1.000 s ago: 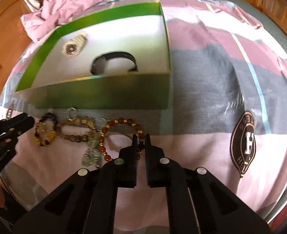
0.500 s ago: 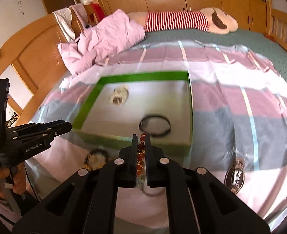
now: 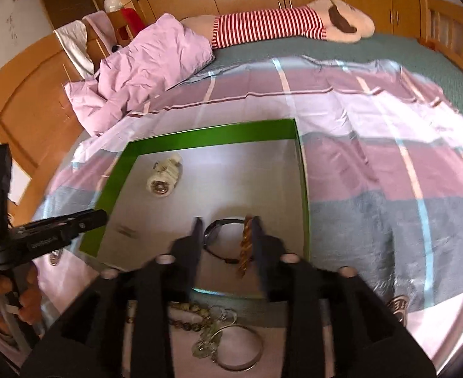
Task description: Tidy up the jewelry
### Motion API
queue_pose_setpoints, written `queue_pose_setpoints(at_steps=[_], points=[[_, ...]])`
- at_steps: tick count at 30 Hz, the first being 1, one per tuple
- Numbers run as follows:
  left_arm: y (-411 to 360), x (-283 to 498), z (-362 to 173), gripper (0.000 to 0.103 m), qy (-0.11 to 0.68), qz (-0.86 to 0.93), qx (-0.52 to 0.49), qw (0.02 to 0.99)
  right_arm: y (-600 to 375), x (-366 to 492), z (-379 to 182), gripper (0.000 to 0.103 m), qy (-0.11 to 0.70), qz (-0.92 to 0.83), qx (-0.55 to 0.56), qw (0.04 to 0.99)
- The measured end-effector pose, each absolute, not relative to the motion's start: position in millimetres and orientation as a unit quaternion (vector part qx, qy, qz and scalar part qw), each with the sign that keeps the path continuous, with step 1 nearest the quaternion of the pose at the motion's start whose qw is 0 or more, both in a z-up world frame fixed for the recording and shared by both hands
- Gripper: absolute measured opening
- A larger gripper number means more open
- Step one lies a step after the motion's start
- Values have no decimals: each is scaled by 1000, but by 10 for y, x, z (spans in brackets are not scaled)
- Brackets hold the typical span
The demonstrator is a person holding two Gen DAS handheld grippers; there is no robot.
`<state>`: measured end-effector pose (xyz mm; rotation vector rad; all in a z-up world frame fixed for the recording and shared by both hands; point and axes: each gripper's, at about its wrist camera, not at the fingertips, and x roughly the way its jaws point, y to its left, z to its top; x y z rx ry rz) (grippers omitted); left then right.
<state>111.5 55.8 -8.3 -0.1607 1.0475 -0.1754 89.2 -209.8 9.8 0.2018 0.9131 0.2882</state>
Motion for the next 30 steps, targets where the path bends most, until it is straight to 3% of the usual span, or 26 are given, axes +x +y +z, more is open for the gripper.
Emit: queue_pose_setpoints(at_steps=[2, 8, 13, 18, 23, 30], points=[[552, 1080, -53, 44, 497, -84, -72, 861, -2117, 822, 142, 41, 438, 145, 98, 882], [502, 693, 67, 45, 508, -115, -56, 852, -2148, 462, 125, 46, 472, 173, 79, 861], [409, 447, -157, 45, 544, -120, -19, 830, -2064, 278, -317, 46, 536, 156, 33, 829], [407, 470, -531, 27, 590, -97, -15, 802, -1960, 251, -587, 46, 570, 136, 2, 811], [455, 512, -623, 27, 597, -90, -26, 797, -1924, 253, -582, 40, 568, 134, -6, 812], [323, 567, -748, 27, 603, -86, -2, 793, -1847, 263, -701, 40, 587, 135, -23, 798]])
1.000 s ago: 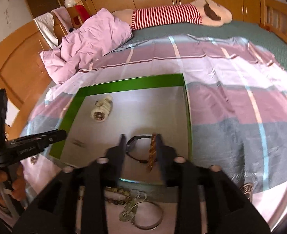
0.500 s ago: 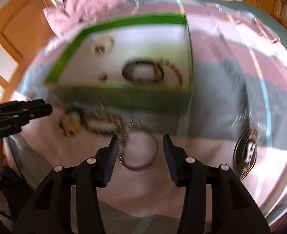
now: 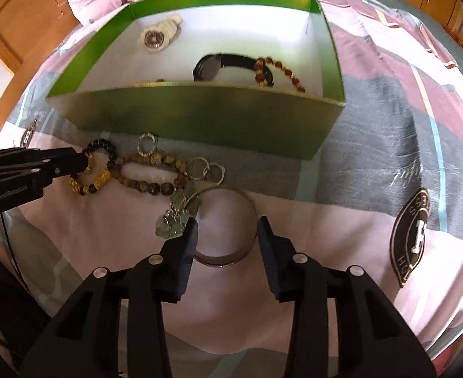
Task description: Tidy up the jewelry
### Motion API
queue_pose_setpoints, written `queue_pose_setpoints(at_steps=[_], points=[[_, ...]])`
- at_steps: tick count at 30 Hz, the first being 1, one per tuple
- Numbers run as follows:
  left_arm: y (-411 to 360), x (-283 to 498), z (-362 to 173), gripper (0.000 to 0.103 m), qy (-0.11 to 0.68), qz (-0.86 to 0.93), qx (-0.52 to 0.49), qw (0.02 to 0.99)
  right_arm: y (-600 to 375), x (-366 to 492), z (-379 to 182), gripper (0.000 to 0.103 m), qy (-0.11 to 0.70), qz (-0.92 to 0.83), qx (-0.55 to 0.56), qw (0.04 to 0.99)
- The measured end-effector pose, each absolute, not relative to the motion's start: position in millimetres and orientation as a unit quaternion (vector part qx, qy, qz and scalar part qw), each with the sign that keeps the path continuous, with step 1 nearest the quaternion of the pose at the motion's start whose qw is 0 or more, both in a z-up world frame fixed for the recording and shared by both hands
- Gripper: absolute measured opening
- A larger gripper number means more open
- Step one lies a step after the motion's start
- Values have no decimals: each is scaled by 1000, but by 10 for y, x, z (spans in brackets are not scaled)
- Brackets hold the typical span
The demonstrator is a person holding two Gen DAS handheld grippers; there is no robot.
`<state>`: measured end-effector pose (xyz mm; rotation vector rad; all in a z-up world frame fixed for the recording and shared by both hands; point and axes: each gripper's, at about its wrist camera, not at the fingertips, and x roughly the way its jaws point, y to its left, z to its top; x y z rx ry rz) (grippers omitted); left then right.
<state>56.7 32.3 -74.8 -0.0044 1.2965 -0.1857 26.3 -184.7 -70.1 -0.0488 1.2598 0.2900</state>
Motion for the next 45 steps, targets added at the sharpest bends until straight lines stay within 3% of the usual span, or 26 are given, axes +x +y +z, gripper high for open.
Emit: queue_pose_setpoints(at_steps=[9, 12, 14, 16, 19, 29, 45], points=[[216, 604, -927, 27, 611, -74, 26, 788, -1844, 282, -825, 40, 586, 95, -61, 802], [203, 601, -925, 22, 604, -61, 25, 794, -1836, 277, -838, 40, 584, 95, -66, 804], [161, 601, -932, 22, 601, -54, 25, 797, -1833, 259, -839, 33, 581, 98, -67, 805], [111, 584, -929, 22, 596, -49, 35, 801, -1791, 225, -835, 16, 578, 103, -70, 807], [52, 548, -900, 22, 594, -53, 36, 802, -1759, 202, -802, 4, 572, 105, -71, 810], [-38, 353, -513, 22, 556, -69, 42, 827, -1731, 81, -353, 3, 511, 146, -42, 846], [77, 341, -366, 22, 536, -67, 45, 840, -1736, 108, -296, 3, 503, 160, -24, 849]])
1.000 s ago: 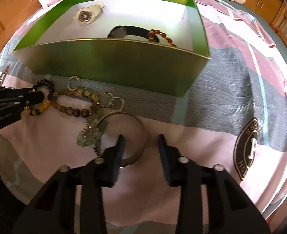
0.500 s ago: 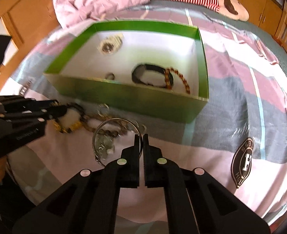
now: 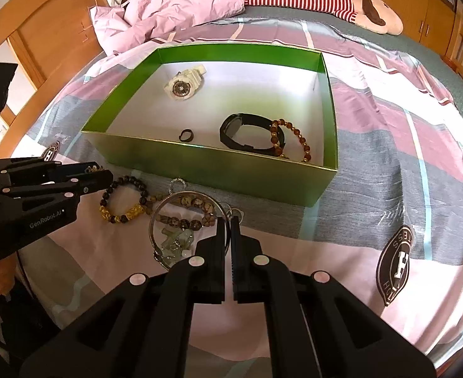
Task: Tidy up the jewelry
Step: 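Carry the silver bangle into the box with the right tool while the left drops the gold charm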
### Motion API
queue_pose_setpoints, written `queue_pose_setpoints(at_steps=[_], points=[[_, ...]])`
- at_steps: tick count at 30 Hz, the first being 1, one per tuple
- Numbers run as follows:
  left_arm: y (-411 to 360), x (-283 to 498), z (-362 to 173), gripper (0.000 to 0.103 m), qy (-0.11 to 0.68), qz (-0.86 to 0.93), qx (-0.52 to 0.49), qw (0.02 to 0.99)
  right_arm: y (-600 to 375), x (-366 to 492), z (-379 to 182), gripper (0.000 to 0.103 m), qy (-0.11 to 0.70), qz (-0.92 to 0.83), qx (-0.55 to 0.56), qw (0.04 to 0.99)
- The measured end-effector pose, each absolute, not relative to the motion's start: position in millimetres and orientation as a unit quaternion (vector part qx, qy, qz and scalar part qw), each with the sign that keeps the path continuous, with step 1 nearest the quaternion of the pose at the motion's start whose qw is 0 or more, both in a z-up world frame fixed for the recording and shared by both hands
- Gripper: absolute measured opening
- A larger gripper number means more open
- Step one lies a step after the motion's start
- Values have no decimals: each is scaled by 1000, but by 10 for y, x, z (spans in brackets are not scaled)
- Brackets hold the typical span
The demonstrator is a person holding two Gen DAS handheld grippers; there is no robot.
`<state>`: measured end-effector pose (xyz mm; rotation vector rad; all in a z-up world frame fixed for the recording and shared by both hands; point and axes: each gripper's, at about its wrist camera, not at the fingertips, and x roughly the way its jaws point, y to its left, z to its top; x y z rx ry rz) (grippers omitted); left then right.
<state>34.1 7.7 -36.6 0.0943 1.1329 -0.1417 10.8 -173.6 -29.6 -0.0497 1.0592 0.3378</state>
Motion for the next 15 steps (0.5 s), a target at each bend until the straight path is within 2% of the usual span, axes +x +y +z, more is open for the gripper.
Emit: queue_pose_setpoints(at_steps=[15], points=[[93, 339, -308, 22, 529, -67, 44, 845, -1699, 101, -315, 3, 502, 167, -28, 848]])
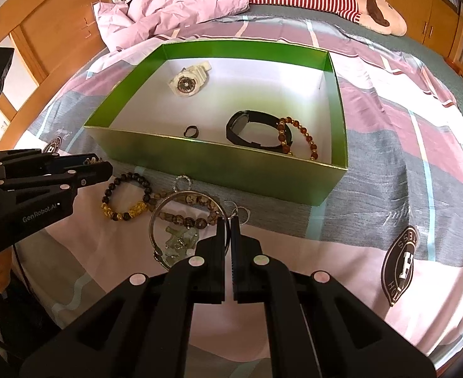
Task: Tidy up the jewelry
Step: 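Carry the silver bangle into the box with the right tool while the left drops the gold charm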
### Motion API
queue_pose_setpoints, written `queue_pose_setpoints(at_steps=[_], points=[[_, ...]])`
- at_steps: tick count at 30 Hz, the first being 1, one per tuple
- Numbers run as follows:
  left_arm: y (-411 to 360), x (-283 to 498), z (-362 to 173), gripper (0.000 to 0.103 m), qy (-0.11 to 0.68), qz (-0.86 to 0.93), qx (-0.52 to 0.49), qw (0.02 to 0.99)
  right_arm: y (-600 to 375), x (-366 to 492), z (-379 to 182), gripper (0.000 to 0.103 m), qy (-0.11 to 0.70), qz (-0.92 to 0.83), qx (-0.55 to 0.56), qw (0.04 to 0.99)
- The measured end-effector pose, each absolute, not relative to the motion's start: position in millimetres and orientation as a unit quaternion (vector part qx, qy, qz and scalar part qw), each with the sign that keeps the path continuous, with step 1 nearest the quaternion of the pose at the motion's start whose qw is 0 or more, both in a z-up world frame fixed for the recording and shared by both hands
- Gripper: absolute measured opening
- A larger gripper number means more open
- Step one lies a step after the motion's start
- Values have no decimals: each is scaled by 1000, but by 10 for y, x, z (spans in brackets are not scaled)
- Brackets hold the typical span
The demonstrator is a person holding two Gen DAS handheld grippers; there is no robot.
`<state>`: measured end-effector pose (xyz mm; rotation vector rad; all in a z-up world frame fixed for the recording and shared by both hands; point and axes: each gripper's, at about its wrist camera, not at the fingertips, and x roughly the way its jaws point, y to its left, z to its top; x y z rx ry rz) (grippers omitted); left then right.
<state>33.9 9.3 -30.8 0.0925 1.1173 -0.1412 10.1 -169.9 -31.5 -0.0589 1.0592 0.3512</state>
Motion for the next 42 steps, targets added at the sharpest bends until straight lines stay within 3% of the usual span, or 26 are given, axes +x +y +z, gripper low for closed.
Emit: queue_pose_setpoints(at_steps=[13, 24, 25, 26, 28, 35, 42], points=[[263, 600, 531, 22, 429, -77, 0, 900, -1794, 368, 509, 3, 404, 181, 13, 897], [598, 1150, 83, 22, 474, -63, -58, 876, -1774, 856, -115, 4, 453, 139, 26, 880], [627, 1164, 49, 24, 475, -66, -70, 875, -1774, 864, -133, 9, 455, 137, 26, 879], [656, 1164, 14, 35, 478, -63, -84, 872, -1787, 866, -139, 15, 457, 134, 25, 879], [706, 1152, -40, 44, 486, -63, -105, 865, -1828, 827, -116, 38, 457, 133, 37, 879], [648, 764, 97, 45, 496, -102, -92, 857, -1814, 416, 42, 40, 468, 222, 38, 855], [402, 403, -122, 45, 531, -103, -18, 841, -1421, 133, -303, 36, 505, 260, -40, 822]])
